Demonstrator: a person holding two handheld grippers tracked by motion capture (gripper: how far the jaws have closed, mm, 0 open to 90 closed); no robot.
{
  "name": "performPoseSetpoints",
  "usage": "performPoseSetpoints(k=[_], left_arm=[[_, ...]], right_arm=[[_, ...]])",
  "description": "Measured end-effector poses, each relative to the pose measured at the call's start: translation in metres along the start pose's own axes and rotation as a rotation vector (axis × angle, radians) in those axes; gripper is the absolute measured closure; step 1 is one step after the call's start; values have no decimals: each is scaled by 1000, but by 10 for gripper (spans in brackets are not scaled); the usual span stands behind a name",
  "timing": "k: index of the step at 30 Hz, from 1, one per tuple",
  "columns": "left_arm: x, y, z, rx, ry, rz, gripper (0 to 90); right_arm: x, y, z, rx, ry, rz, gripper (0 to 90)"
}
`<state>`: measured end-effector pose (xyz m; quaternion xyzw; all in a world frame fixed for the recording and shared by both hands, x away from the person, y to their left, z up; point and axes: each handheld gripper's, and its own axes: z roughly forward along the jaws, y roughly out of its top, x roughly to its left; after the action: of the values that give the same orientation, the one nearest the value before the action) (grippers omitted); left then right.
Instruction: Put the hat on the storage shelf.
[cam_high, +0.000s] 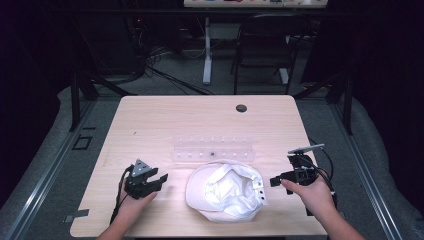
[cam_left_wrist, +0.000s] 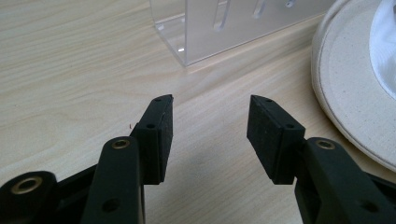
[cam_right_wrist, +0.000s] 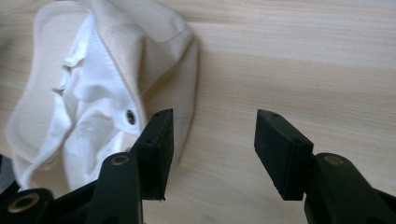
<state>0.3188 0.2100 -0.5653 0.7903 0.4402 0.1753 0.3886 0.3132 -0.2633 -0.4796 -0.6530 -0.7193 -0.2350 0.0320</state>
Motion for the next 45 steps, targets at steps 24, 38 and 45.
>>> performPoseSetpoints(k=[24,38,45], left_arm=[[-8,1,-1,-7,15,69,508],[-4,1,-2,-14,13,40,507],[-3,1,-2,-14,15,40,505]], right_arm=[[22,5,11,134,133,57,470],[26,-1,37,206,191,102,471],[28,-3,42,219,220,118,491]])
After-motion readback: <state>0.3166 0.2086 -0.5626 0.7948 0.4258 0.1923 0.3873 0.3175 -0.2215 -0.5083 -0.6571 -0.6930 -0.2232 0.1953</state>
